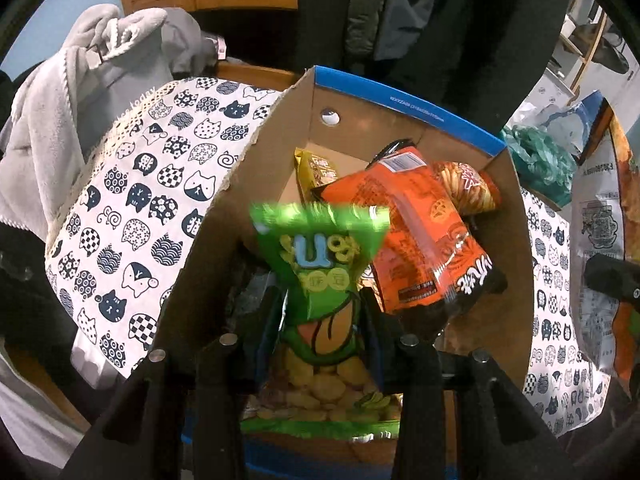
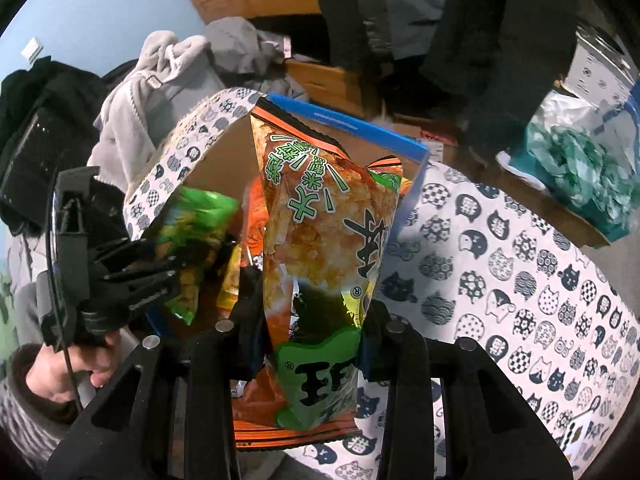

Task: Organize snacks
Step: 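Drop the green peanut bag into the box while the right tool drops the orange-green bag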

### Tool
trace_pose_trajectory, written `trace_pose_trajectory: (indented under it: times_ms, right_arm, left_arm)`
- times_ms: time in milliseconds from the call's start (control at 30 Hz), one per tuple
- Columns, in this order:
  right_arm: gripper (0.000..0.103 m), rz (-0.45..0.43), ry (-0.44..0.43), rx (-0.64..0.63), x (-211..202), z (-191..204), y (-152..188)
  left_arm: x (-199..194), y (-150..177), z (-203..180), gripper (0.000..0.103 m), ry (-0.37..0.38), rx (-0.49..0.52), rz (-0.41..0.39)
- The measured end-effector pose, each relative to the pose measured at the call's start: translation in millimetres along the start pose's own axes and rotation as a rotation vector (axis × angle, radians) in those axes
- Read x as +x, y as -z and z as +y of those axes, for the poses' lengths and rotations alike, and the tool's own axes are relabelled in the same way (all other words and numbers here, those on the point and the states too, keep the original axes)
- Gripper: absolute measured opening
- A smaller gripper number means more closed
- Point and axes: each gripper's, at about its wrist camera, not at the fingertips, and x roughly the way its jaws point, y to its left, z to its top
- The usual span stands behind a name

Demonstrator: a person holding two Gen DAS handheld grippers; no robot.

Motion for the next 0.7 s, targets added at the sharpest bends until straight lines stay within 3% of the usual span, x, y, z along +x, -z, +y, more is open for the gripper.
trace_pose_trajectory:
  times_ms: [233, 500, 700]
  right_arm:
    - [0.034, 0.039, 0.009, -0.042, 24.5, 9.0, -24.8]
    - [0.034, 0.081, 0.068, -0.098, 59.2, 7.9, -68.2]
    - [0.037, 0.105, 0.089, -0.088, 85.1, 0.5, -81.3]
  left_arm:
    - [-9.9, -5.7, 3.4, 0.065, 0.006, -0.031, -0.018]
    - [-34.9, -14.6, 13.3, 0.070, -0.008, -0.064, -0.096]
    - [-45.6, -18.6, 17.0, 0.071, -0.004, -0.075, -0.128]
